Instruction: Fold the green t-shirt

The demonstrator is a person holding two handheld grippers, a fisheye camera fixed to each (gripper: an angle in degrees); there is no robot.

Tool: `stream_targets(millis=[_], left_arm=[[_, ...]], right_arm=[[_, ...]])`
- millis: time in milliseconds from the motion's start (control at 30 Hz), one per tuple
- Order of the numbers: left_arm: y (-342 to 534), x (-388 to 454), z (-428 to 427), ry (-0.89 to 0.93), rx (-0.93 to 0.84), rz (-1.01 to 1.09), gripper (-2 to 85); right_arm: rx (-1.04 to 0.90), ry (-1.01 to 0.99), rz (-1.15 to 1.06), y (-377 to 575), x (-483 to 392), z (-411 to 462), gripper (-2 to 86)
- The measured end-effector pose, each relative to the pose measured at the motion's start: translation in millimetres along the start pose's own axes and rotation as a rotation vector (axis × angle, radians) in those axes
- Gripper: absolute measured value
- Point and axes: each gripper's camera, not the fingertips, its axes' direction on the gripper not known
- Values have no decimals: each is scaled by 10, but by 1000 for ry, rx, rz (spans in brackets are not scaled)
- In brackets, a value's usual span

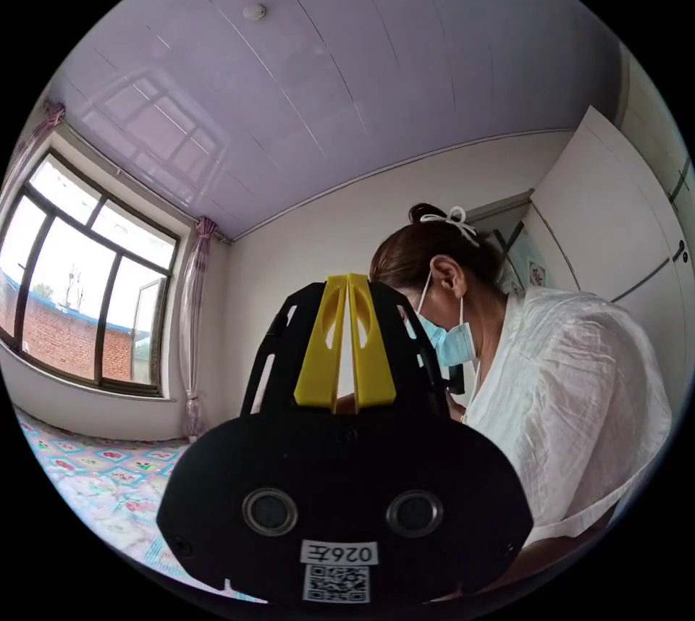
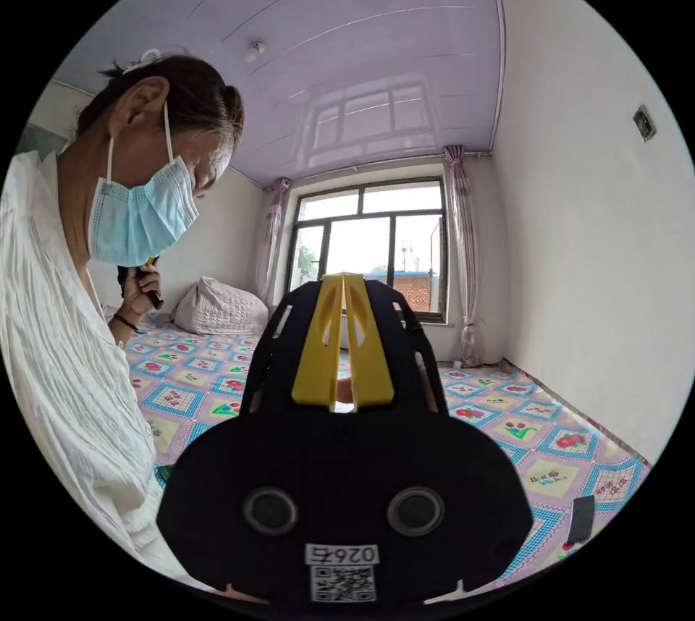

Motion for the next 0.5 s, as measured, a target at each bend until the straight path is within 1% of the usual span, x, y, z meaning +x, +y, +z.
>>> stream_targets(millis=[67, 100, 133, 200, 267, 300, 367, 400, 433, 467, 500], left_arm=[[-29, 115, 62, 27, 21, -42, 65], [-39, 135, 93, 24, 3, -52, 75], [-45, 173, 165, -10, -52, -62, 94], [19, 188, 304, -104, -182, -86, 90], [333, 48, 527, -219, -489, -225, 30], [467, 6, 558, -266, -566, -269, 17], [1077, -130, 528, -463, -804, -433, -4], [1239, -151, 494, -508, -853, -465, -5], [1558, -183, 402, -613, -939, -532, -7], [1862, -196, 294, -675, -991, -594, -7], [2013, -203, 243, -689, -1020, -630, -7]], right_arm=[[-6, 40, 21, 16, -7, -168, -8], [-18, 40, 37, 30, 17, -194, -9], [-49, 31, 84, 76, 94, -223, -9], [-104, 20, 172, 219, 244, -223, -9], [-231, 39, 274, 535, 433, -142, -9], [-277, 56, 297, 637, 475, -110, -9], [-460, 117, 378, 1113, 620, 4, -9], [-507, 129, 395, 1241, 650, 29, -9], [-589, 157, 438, 1497, 708, 68, -9], [-659, 169, 474, 1728, 752, 100, -9], [-696, 176, 490, 1838, 770, 119, -9]])
